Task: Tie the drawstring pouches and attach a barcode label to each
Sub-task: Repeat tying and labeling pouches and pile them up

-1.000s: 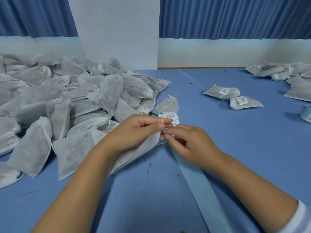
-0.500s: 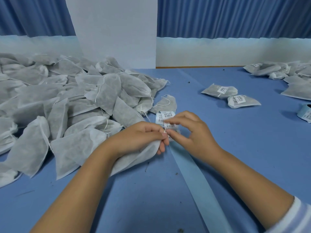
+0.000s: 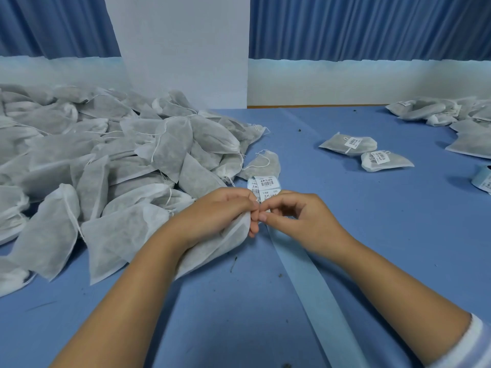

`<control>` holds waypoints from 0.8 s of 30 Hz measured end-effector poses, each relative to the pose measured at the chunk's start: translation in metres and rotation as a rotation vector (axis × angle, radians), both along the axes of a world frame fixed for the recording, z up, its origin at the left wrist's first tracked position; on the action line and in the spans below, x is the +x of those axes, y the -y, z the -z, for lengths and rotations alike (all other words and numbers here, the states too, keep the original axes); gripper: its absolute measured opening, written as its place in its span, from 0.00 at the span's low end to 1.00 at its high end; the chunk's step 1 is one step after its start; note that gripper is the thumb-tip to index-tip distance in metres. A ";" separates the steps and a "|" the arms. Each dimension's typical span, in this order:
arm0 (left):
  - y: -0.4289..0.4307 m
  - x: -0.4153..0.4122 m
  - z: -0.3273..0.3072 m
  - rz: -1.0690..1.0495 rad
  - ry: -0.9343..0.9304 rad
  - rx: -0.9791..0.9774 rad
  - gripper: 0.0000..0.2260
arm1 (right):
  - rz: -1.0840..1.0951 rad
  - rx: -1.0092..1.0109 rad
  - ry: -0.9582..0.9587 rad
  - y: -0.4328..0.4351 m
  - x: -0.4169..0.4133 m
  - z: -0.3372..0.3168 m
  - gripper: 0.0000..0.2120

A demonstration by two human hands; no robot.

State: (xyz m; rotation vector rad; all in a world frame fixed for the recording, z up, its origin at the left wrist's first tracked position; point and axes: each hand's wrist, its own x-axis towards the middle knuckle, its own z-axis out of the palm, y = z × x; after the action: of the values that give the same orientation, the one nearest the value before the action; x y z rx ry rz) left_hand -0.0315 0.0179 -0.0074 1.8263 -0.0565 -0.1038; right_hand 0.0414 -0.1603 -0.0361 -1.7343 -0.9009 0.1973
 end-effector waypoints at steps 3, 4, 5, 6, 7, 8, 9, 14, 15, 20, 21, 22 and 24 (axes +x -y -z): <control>0.000 0.000 -0.001 -0.005 0.005 -0.006 0.14 | -0.031 0.020 -0.077 0.000 0.002 0.000 0.03; 0.000 0.000 -0.001 -0.028 0.022 0.000 0.14 | -0.027 0.029 -0.084 0.000 0.002 0.001 0.04; 0.000 0.001 -0.001 -0.067 0.052 0.026 0.12 | -0.015 0.039 -0.090 -0.001 0.002 0.001 0.06; 0.000 0.003 0.000 -0.116 0.089 0.069 0.10 | 0.000 0.046 -0.099 -0.001 0.003 0.001 0.08; -0.001 0.004 0.001 -0.161 0.123 0.107 0.07 | 0.013 0.047 -0.107 -0.001 0.003 0.001 0.10; -0.001 0.005 0.001 -0.194 0.143 0.129 0.06 | 0.024 0.044 -0.113 -0.001 0.003 0.001 0.11; -0.001 0.005 0.002 -0.214 0.150 0.137 0.06 | 0.033 0.043 -0.117 -0.001 0.004 0.001 0.11; 0.000 0.008 0.004 -0.232 0.152 0.178 0.06 | 0.009 0.147 -0.189 -0.002 0.001 0.001 0.13; 0.001 0.008 0.004 -0.220 0.156 0.188 0.06 | -0.011 0.169 -0.202 -0.002 0.000 0.001 0.14; 0.001 0.008 0.006 -0.215 0.157 0.203 0.06 | 0.062 0.111 -0.064 -0.002 0.000 0.004 0.09; 0.001 0.008 0.005 -0.215 0.154 0.210 0.06 | 0.083 0.085 -0.003 -0.002 0.000 0.005 0.10; 0.001 0.008 0.005 -0.213 0.153 0.213 0.07 | 0.100 0.061 0.056 -0.002 0.000 0.005 0.11; 0.001 0.007 0.004 -0.209 0.156 0.214 0.06 | 0.128 0.014 0.140 -0.002 -0.001 0.005 0.10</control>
State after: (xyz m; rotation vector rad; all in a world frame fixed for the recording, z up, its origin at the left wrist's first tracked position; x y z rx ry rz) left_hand -0.0242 0.0168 -0.0119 2.0395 0.0372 0.1864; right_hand 0.0406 -0.1578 -0.0408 -1.8034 -0.8861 -0.0153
